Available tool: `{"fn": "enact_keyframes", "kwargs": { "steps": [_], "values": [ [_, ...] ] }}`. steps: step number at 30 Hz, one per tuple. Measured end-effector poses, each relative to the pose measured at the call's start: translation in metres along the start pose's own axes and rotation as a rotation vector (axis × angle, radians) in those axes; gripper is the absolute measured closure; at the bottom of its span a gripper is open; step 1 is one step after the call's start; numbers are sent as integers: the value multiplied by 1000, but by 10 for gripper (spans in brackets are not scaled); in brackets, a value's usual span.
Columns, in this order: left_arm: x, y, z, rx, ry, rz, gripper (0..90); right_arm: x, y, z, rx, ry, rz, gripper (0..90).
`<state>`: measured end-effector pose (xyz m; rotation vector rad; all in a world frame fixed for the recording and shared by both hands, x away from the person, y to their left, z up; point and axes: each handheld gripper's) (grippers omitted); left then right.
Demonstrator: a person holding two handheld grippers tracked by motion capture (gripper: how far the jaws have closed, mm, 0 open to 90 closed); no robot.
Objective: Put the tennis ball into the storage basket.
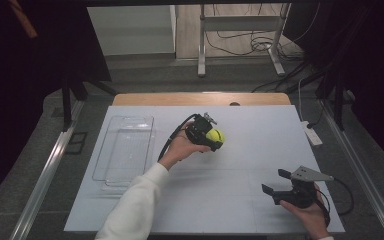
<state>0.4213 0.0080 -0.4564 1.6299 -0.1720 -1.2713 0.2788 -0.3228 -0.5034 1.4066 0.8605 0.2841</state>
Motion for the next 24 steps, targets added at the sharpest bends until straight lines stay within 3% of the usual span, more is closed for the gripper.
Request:
{"fn": "enact_keyframes", "kwargs": {
  "steps": [24],
  "values": [
    [-12,-3,5,8,-1,22,268,0,0,0,-1,-1,1,120]
  ]
}}
Point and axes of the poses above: each handheld gripper's, and its own axes: x roughly forward along the jaws, y roughly out of its top, z roughly to its right, and after that the axes turned 11 degrees about z, right-handed
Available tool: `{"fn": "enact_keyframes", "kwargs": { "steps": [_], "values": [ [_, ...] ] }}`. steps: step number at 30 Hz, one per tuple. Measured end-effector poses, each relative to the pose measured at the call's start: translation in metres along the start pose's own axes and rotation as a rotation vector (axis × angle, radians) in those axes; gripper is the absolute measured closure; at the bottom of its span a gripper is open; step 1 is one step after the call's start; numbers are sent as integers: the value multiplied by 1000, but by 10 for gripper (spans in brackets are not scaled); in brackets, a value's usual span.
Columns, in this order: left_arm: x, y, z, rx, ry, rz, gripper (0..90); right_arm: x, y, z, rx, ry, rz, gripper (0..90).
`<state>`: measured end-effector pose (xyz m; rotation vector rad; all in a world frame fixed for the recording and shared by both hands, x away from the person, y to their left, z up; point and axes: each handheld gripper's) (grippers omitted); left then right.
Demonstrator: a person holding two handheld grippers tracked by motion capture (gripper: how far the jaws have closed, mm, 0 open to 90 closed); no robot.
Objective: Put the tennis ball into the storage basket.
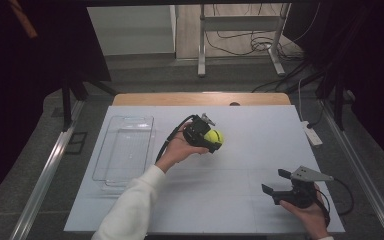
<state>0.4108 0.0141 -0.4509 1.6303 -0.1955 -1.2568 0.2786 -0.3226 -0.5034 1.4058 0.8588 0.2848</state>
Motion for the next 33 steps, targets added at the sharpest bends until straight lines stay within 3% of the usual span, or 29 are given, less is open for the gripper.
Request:
{"fn": "enact_keyframes", "kwargs": {
  "steps": [33],
  "values": [
    [-25,-12,-7,-9,21,50,268,0,0,0,0,-3,0,120]
  ]
}}
Point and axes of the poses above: each handheld gripper's, and its own axes: x roughly forward along the jaws, y roughly out of its top, z roughly to its right, and after that the axes turned 11 degrees about z, right-handed
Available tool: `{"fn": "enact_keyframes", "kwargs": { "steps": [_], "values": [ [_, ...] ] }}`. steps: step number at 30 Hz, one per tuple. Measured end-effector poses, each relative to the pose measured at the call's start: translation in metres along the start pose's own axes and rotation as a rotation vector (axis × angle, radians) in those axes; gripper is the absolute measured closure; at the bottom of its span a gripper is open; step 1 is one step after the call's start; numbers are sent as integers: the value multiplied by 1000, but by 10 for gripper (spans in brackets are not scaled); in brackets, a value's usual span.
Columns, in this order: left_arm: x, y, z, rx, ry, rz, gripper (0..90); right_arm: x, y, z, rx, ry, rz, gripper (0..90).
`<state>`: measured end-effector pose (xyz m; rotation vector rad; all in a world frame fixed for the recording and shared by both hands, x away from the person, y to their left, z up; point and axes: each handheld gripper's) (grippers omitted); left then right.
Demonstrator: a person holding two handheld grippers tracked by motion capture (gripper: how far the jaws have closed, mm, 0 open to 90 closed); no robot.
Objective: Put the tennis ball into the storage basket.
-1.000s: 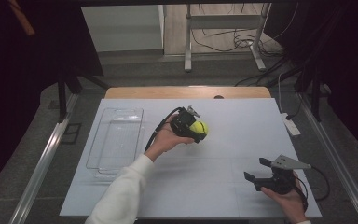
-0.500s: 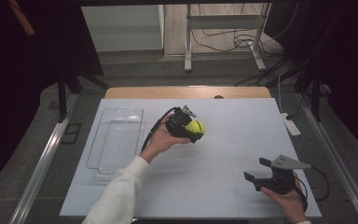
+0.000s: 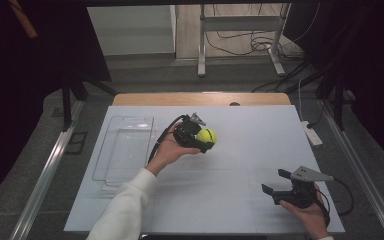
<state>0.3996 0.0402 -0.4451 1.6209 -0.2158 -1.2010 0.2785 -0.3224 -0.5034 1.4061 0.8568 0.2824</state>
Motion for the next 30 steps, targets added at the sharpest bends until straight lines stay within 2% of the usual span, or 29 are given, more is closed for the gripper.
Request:
{"fn": "enact_keyframes", "kwargs": {
  "steps": [14,30],
  "values": [
    [-16,-5,0,-4,-3,34,268,-1,0,1,1,-7,0,120],
    [-26,-15,-4,-13,2,56,268,0,0,1,3,-9,-3,120]
  ]
}}
Point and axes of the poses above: each handheld gripper's, and its own axes: x roughly forward along the jaws, y roughly out of its top, z roughly to its right, and after that the axes turned 11 degrees about z, right-handed
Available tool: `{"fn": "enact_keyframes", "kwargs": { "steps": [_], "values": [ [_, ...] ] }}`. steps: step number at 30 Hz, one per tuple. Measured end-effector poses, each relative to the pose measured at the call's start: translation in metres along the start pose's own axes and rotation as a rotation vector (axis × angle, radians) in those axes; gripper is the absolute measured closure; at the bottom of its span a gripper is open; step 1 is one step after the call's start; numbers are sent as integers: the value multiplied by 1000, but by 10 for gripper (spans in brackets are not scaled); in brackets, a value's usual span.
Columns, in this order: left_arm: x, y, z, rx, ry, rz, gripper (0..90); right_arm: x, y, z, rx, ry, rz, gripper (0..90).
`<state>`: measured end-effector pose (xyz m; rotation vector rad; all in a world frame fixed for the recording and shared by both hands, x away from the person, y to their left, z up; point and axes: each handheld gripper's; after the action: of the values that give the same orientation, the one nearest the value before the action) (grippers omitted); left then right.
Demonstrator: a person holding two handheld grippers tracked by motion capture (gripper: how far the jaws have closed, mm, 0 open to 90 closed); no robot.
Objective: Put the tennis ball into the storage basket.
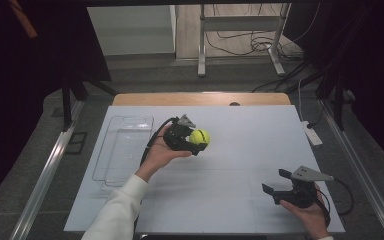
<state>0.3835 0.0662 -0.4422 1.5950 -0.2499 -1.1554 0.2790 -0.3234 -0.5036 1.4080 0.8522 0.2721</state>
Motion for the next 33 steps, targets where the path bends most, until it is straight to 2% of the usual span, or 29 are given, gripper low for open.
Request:
{"fn": "enact_keyframes", "kwargs": {
  "steps": [17,24,33],
  "values": [
    [-10,-5,-1,-2,22,18,268,0,0,0,2,-3,-2,121],
    [-18,-7,1,14,37,29,268,0,0,0,0,-4,-2,121],
    [-27,-11,-2,4,51,46,268,0,0,0,1,-5,-2,121]
  ]
}}
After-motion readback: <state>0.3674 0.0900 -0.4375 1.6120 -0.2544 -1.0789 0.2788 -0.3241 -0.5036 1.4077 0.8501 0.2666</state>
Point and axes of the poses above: each handheld gripper's, and its own axes: x roughly forward along the jaws, y roughly out of its top, z roughly to its right, and after that the axes turned 11 degrees about z, right-handed
